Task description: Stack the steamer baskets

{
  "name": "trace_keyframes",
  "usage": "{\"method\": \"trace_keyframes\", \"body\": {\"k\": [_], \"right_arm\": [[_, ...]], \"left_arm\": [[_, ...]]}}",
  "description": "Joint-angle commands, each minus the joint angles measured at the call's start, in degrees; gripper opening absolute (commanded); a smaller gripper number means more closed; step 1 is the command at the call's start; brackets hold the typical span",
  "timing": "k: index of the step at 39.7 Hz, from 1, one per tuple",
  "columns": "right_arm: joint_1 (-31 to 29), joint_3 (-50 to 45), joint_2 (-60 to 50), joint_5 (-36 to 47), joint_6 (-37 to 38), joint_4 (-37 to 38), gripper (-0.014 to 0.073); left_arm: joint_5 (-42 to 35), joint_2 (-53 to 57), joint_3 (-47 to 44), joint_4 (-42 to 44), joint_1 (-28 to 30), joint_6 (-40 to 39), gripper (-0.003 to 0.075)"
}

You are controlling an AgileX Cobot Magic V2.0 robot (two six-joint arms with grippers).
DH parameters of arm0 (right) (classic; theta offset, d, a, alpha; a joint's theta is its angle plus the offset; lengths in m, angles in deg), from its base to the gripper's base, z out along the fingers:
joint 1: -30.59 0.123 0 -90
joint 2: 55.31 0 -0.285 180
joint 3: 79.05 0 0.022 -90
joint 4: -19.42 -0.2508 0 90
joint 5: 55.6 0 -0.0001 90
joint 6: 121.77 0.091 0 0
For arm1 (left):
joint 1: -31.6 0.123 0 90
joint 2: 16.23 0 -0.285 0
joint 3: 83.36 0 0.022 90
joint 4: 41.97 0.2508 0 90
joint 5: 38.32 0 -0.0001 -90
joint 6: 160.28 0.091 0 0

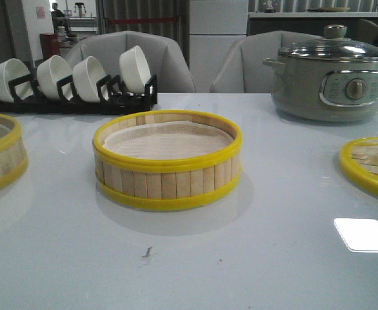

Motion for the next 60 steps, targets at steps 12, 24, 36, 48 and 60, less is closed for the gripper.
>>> {"method": "trace_keyframes", "body": {"k": [12, 24, 36, 48, 60], "right_arm": [[0.0, 2.2, 0.6, 4.9, 2.5, -2.9, 0.0055], [0.0, 2.2, 0.6, 2.4, 2.6, -6.3, 0.0055], [0.0, 2.2, 0.6, 0.3, 2.6, -6.3, 0.0057], [0.0, 2.2, 0.6, 1.4, 2.5, -6.3, 0.0308], [0.1, 2.2, 0.6, 4.8, 2.5, -6.3, 0.0391]], "left_arm": [[-4.3, 0.4, 2.1, -1.4, -0.5, -0.3, 0.0087], [-4.3, 0.4, 1.8, -2.4, -0.5, -0.3, 0.0087], [-3.8, 0.4, -1.2, -6.4, -0.5, -0.1, 0.0087], [-1.6, 0.4, -1.2, -12.0, -0.5, 1.6, 0.0087], [-2.6, 0.4, -1.2, -12.0, -0.5, 1.6, 0.0087]]}}
